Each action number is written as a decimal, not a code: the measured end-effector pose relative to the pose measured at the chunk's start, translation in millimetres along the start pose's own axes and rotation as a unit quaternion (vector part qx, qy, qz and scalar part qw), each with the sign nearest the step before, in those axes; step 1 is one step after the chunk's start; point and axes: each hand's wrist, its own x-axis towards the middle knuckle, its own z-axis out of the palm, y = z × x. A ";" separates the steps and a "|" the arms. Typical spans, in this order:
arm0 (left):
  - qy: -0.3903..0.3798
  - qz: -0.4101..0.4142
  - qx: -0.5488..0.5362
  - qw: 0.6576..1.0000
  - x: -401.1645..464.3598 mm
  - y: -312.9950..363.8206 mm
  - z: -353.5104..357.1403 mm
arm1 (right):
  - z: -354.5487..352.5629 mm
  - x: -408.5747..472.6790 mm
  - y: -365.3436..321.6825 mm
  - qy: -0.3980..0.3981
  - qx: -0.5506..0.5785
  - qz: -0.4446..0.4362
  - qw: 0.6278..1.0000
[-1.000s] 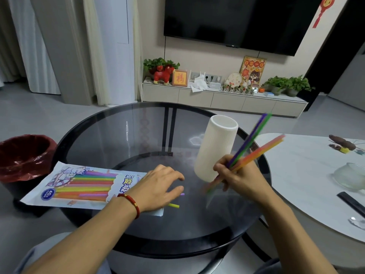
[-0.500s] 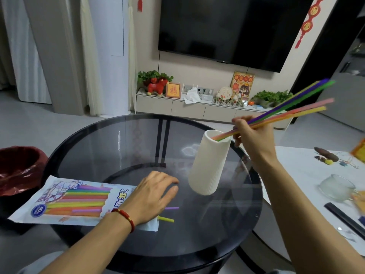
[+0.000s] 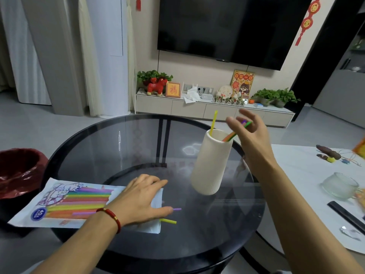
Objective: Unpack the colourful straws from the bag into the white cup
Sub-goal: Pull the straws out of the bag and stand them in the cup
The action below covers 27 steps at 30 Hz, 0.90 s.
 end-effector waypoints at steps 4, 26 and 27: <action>-0.131 -0.029 0.041 0.990 -12.6 -13.5 -4.5 | -11.1 -56.7 12.9 0.239 0.057 -0.194 0.950; 0.051 0.084 0.341 0.935 -13.3 17.9 -0.7 | 91.4 -158.6 95.1 -0.241 0.094 0.278 0.925; 0.045 0.081 0.335 0.938 -14.1 16.1 0.7 | 91.3 -158.2 95.4 -0.247 0.114 0.286 0.919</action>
